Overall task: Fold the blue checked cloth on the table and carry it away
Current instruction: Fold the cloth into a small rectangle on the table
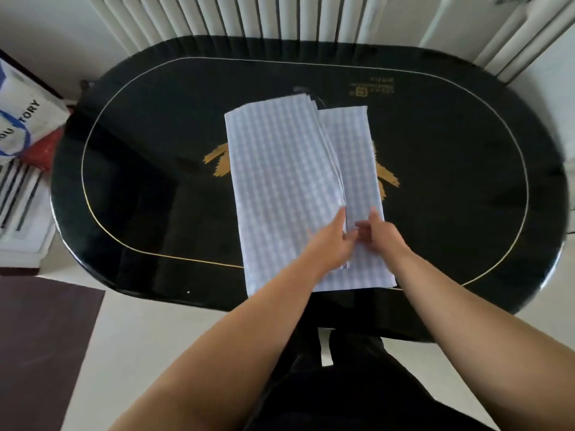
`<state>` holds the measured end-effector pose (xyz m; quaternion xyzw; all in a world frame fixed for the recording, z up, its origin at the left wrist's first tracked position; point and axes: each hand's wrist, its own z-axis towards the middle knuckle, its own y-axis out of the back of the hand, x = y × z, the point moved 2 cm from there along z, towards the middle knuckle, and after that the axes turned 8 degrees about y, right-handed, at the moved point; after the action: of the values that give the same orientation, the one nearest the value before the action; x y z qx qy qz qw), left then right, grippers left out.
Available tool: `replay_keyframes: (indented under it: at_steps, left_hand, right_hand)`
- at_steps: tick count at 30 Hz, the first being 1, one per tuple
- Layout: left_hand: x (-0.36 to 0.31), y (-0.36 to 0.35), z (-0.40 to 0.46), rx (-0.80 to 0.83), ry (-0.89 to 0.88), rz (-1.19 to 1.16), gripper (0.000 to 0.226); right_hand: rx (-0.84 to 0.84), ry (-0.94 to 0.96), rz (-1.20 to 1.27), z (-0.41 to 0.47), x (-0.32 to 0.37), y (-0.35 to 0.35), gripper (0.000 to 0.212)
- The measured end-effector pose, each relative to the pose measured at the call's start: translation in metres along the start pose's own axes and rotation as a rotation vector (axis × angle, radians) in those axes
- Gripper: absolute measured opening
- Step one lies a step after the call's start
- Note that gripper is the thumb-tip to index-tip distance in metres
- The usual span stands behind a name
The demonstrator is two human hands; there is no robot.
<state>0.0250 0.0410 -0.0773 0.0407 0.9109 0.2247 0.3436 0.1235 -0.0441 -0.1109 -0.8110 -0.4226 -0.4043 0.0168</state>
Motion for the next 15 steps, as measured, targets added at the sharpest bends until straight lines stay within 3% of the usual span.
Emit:
replay_keyframes:
  at_steps: [2, 3, 7, 10, 13, 15]
  left_hand:
    - [0.005, -0.032, 0.002, 0.205, -0.024, 0.194, 0.072]
    - [0.008, -0.039, 0.000, 0.211, -0.047, 0.272, 0.075]
    - [0.046, -0.022, -0.008, -0.185, 0.008, 0.538, 0.089]
    - [0.088, -0.010, -0.017, -0.173, 0.124, 0.716, 0.109]
    - [0.115, -0.014, -0.022, -0.194, 0.099, 0.879, 0.107]
    - [0.124, -0.018, -0.024, -0.229, 0.066, 0.925, 0.100]
  right_hand:
    - [0.085, -0.004, -0.171, 0.010, -0.012, 0.008, 0.044]
    - [0.121, 0.032, -0.238, 0.012, -0.013, 0.007, 0.041]
    - [0.160, 0.129, -0.477, 0.017, -0.015, -0.006, 0.041]
    - [0.093, 0.193, -0.463, 0.016, -0.027, -0.007, 0.029]
    - [0.025, 0.312, -0.367, 0.002, -0.035, 0.002, 0.029]
    - [-0.056, 0.458, -0.486, -0.014, -0.041, 0.009, 0.021]
